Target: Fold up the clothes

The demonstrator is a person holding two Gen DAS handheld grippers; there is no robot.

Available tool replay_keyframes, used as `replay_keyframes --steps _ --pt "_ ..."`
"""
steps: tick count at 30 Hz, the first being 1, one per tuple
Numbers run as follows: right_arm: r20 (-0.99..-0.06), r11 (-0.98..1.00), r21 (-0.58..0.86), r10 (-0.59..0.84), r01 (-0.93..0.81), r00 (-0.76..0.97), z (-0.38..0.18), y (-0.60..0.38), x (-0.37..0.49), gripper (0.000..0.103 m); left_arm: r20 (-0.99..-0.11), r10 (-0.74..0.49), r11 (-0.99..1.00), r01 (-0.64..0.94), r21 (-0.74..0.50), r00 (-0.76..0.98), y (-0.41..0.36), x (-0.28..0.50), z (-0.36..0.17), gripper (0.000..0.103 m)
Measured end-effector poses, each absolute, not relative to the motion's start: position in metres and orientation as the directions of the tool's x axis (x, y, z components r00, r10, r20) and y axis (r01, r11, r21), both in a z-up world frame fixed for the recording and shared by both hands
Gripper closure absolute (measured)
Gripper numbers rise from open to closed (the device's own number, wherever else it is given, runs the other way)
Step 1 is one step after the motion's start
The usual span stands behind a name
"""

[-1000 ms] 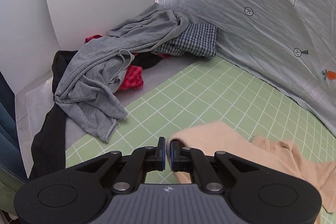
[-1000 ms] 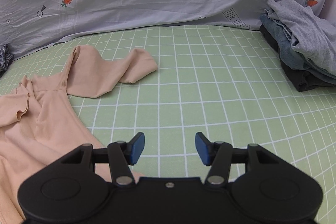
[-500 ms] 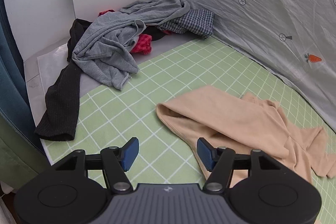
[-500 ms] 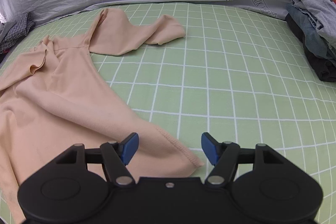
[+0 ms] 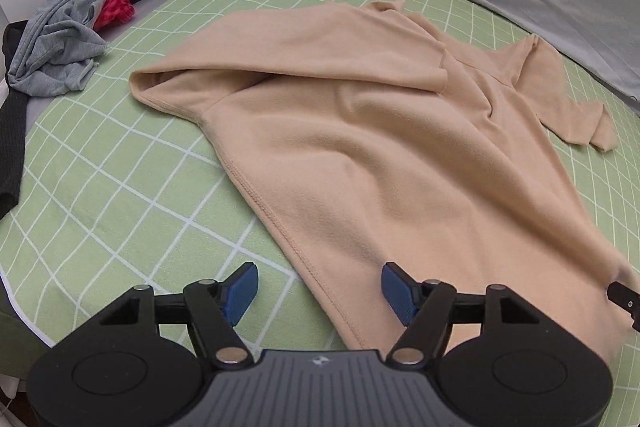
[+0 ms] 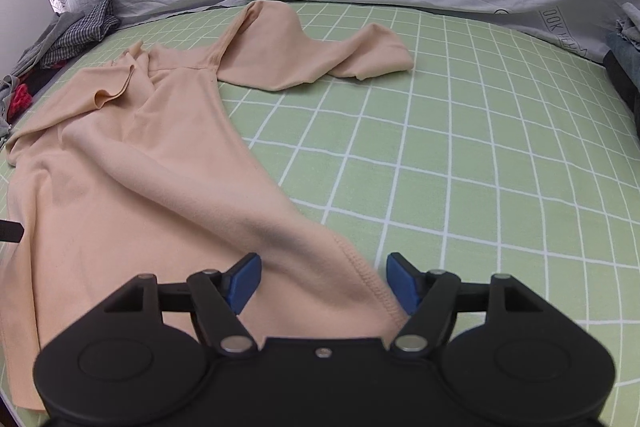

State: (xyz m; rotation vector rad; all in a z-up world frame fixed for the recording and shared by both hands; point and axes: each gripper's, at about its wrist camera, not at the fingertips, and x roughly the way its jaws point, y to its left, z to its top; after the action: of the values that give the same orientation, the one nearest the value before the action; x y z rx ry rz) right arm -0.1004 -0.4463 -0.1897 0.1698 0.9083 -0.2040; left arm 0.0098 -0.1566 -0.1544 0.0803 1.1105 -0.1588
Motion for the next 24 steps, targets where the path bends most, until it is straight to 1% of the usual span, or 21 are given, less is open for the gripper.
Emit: replay_keyframes --steps 2,3,4,5,7,8,9,10,11,12,13,14,17,19,21,23,24 --pt "-0.788 0.977 0.033 -0.103 0.209 0.607 -0.191 -0.441 -0.103 0.032 -0.895 -0.062 0.986 0.169 0.015 0.441 -0.163 0.008 -0.160 0.032" --pt "-0.787 0.982 0.022 -0.099 0.188 0.609 -0.191 -0.437 -0.104 0.038 -0.894 -0.050 0.986 0.164 0.027 0.445 -0.165 0.008 -0.161 0.031" --pt "-0.783 0.983 0.033 -0.086 0.180 0.616 -0.190 -0.437 -0.105 0.050 -0.890 -0.043 0.986 0.162 0.035 0.454 -0.168 0.007 -0.162 0.030" --pt "-0.779 0.984 0.044 -0.074 0.173 0.622 -0.189 -0.436 -0.106 0.056 -0.886 -0.045 0.985 0.168 0.038 0.462 -0.170 0.007 -0.163 0.030" --pt "-0.773 0.980 0.055 -0.080 0.193 0.629 -0.188 -0.434 -0.109 0.089 -0.877 -0.057 0.982 0.183 0.035 0.476 -0.173 0.007 -0.163 0.032" --pt "-0.774 0.974 0.078 -0.074 0.212 0.628 -0.188 -0.435 -0.111 0.093 -0.875 -0.070 0.983 0.185 0.022 0.479 -0.172 0.007 -0.163 0.034" --pt "-0.775 0.968 0.100 -0.069 0.231 0.628 -0.188 -0.436 -0.113 0.094 -0.872 -0.084 0.983 0.185 0.008 0.482 -0.172 0.006 -0.164 0.042" --pt "-0.775 0.961 0.109 -0.079 0.256 0.627 -0.188 -0.436 -0.116 0.094 -0.871 -0.099 0.983 0.185 -0.009 0.482 -0.172 0.005 -0.163 0.053" --pt "-0.777 0.955 0.112 -0.087 0.273 0.623 -0.188 -0.433 -0.119 0.095 -0.869 -0.114 0.983 0.184 -0.027 0.482 -0.172 0.004 -0.162 0.059" --pt "-0.780 0.950 0.114 -0.095 0.291 0.619 -0.188 -0.430 -0.122 0.095 -0.868 -0.109 0.981 0.196 -0.014 0.484 -0.174 0.002 -0.161 0.069" --pt "-0.786 0.947 0.114 -0.100 0.302 0.610 -0.188 -0.427 -0.126 0.095 -0.868 -0.102 0.978 0.209 0.002 0.486 -0.176 0.001 -0.160 0.087" --pt "-0.796 0.944 0.110 -0.103 0.310 0.597 -0.187 -0.424 -0.131 0.095 -0.871 -0.088 0.975 0.219 0.023 0.483 -0.176 -0.001 -0.159 0.094" --pt "-0.820 0.929 0.128 -0.096 0.346 0.564 -0.184 -0.417 -0.147 0.096 -0.884 -0.046 0.970 0.232 0.072 0.465 -0.166 -0.004 -0.159 0.094" --pt "-0.842 0.922 0.139 -0.082 0.361 0.533 -0.182 -0.408 -0.162 0.096 -0.893 -0.040 0.969 0.236 0.075 0.448 -0.148 -0.008 -0.159 0.094" --pt "-0.864 0.936 0.106 -0.081 0.336 0.497 -0.179 -0.397 -0.171 0.095 -0.904 -0.042 0.971 0.232 0.065 0.426 -0.132 -0.011 -0.156 0.093" --pt "-0.880 0.941 0.089 -0.081 0.328 0.469 -0.175 -0.391 -0.175 0.086 -0.911 -0.038 0.968 0.241 0.068 0.411 -0.123 -0.011 -0.149 0.090" --pt "-0.876 0.937 0.091 -0.085 0.336 0.475 -0.172 -0.392 -0.177 0.074 -0.913 -0.054 0.968 0.245 0.051 0.405 -0.118 -0.011 -0.144 0.087"
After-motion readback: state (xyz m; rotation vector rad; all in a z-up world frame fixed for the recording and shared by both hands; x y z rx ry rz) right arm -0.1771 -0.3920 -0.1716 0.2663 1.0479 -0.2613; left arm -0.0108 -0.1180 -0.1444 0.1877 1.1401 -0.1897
